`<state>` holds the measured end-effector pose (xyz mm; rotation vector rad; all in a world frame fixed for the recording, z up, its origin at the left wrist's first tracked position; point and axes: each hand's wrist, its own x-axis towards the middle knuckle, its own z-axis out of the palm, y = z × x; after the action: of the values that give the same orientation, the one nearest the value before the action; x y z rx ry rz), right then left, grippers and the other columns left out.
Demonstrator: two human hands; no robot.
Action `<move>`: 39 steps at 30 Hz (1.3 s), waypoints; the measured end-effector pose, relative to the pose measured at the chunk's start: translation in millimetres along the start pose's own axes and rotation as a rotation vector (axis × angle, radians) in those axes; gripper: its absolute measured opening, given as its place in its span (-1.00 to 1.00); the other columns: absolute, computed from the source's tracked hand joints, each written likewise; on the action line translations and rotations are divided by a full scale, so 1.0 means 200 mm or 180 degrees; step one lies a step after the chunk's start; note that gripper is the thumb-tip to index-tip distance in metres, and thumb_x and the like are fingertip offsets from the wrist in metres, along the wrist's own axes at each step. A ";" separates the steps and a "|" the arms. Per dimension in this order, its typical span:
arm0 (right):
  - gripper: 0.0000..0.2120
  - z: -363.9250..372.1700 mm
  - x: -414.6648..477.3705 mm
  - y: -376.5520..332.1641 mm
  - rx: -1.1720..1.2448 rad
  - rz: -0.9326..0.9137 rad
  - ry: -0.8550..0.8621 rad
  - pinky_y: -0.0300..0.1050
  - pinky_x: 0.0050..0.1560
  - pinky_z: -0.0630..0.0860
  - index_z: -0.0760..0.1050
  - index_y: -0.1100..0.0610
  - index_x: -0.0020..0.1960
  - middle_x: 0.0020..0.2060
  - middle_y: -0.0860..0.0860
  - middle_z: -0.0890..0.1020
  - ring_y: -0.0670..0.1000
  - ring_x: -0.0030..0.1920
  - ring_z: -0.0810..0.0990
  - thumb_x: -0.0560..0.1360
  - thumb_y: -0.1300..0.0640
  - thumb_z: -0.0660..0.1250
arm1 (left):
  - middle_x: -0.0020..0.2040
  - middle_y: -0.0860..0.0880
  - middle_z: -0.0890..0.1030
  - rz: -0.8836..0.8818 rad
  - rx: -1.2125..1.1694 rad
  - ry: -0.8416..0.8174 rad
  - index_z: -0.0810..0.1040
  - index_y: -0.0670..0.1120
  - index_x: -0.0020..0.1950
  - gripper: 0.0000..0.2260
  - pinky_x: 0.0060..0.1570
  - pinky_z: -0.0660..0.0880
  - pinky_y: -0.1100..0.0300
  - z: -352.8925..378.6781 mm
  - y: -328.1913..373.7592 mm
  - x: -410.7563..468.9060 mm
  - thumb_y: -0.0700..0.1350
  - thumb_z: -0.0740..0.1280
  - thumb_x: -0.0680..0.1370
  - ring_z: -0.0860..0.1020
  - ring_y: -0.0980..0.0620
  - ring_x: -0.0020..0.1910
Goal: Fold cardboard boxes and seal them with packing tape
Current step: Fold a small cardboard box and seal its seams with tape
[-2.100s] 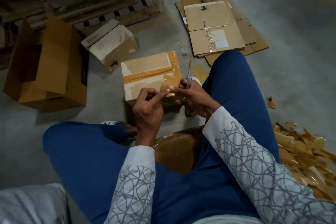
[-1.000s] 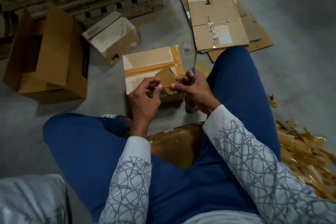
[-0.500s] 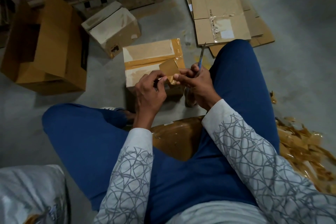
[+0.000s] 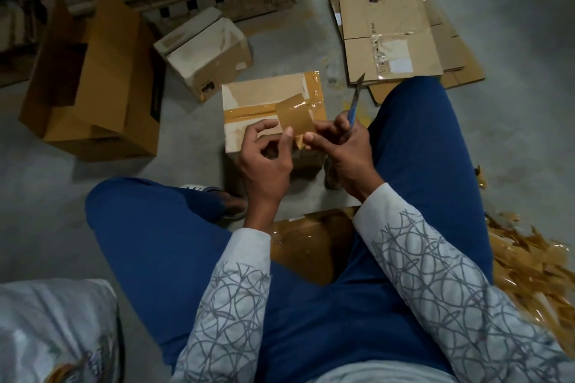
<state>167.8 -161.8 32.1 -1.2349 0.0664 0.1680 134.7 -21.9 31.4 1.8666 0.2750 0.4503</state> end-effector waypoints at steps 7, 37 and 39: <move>-0.57 0.04 -0.01 0.05 -0.0441 -0.0130 0.0232 -0.09 -0.01 0.66 0.24 0.11 -0.13 -0.14 -0.02 0.75 0.00 0.03 0.73 0.45 0.45 0.46 | -0.09 0.00 0.72 -0.0629 0.0157 0.0208 0.68 -0.18 0.18 -0.74 -0.17 0.64 0.29 0.02 -0.01 0.02 -0.12 0.51 0.52 0.66 0.29 -0.18; -0.66 0.03 -0.02 0.08 -0.0844 -0.0309 0.0515 0.28 0.16 0.61 0.37 0.01 -0.12 0.05 0.15 0.72 0.10 0.16 0.69 0.45 0.26 0.53 | -0.12 0.06 0.71 -0.0737 -0.0313 0.0340 0.70 -0.05 0.07 -0.90 -0.13 0.64 0.24 0.06 -0.04 0.00 -0.11 0.45 0.57 0.69 0.13 -0.09; -0.66 0.04 -0.03 0.08 -0.0941 -0.0351 0.0545 0.24 0.17 0.62 0.37 0.02 -0.12 0.03 0.12 0.73 0.06 0.14 0.70 0.45 0.29 0.53 | -0.11 0.09 0.70 -0.0762 -0.0325 0.0285 0.71 -0.09 0.09 -0.86 -0.13 0.63 0.28 0.05 -0.05 0.01 -0.11 0.48 0.56 0.69 0.16 -0.08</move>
<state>159.8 -149.7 20.0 -1.5428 0.1248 -0.0261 140.6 -26.7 20.0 1.6912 0.5199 0.3764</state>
